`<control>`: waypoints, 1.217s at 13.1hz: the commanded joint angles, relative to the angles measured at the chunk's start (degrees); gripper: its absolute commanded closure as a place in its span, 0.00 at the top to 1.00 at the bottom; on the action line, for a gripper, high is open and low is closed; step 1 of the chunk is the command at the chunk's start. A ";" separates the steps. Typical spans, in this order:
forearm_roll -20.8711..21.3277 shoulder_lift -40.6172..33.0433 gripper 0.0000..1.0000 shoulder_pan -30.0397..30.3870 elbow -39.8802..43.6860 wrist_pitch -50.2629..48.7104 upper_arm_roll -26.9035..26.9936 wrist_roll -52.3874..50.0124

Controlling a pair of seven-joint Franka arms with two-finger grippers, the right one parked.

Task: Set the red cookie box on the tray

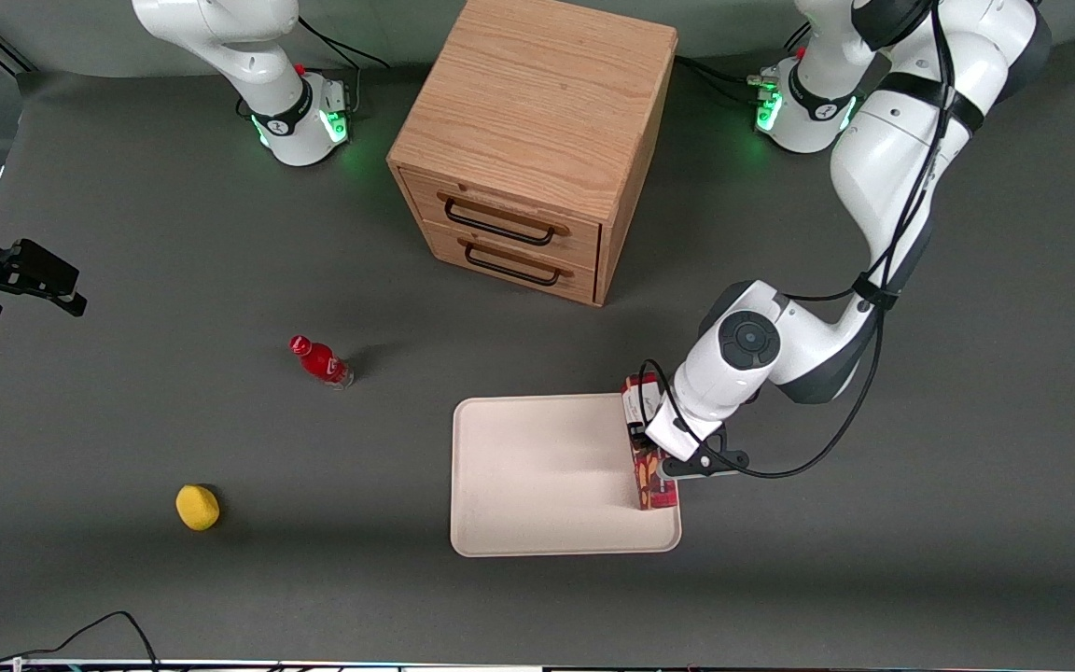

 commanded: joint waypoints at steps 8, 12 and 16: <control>-16.08 -23.28 1.00 4.01 5.40 -39.63 3.50 13.38; -26.82 -36.55 1.00 3.04 6.22 -58.90 20.71 38.59; -26.75 -50.09 1.00 1.81 -9.31 -59.04 30.84 51.30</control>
